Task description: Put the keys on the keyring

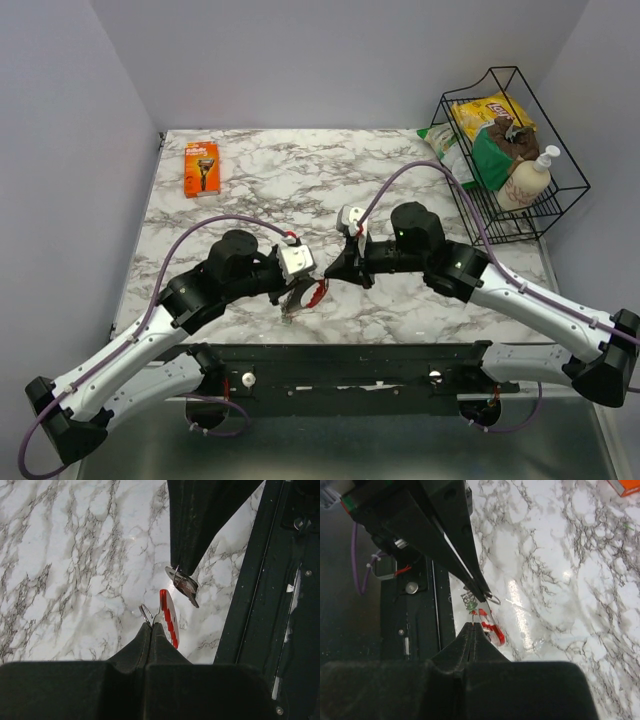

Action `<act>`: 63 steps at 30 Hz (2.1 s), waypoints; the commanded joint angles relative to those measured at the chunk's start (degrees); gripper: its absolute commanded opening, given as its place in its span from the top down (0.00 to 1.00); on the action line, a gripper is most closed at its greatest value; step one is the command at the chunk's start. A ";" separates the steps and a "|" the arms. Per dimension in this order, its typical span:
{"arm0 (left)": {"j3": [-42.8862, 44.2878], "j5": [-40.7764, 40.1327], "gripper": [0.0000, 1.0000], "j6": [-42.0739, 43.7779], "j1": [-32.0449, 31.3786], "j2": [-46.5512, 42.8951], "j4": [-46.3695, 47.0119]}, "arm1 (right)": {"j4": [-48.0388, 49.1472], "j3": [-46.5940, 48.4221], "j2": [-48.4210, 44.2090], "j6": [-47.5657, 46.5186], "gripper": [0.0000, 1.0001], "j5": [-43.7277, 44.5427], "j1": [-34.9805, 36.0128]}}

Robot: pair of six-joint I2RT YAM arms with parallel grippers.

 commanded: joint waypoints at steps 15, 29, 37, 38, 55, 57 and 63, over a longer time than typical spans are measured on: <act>1.53 5.67 1.00 -0.44 -0.17 0.95 3.73 | -0.81 5.48 6.64 -3.45 1.00 -4.25 -0.08; 1.27 5.76 1.00 -0.53 -0.17 -0.36 3.47 | -0.90 4.08 6.73 -3.18 1.00 1.47 -0.08; 0.92 6.29 1.00 -0.62 -0.17 -1.16 3.82 | -0.63 3.02 6.20 -2.39 1.00 5.07 -0.08; 0.92 6.38 1.00 -0.53 -0.17 -1.33 3.73 | -0.72 2.93 6.20 -2.31 1.00 5.25 0.01; 0.48 7.34 1.00 0.26 -0.17 -3.97 3.56 | -0.46 2.32 7.26 -1.86 1.00 8.15 -0.17; 0.56 7.69 1.00 0.35 -0.17 -3.97 3.38 | -0.55 2.41 7.25 -1.95 1.00 7.97 -0.08; 0.21 8.31 1.00 0.43 -0.17 -4.32 4.61 | -0.46 2.23 7.52 -2.48 1.00 4.91 -0.08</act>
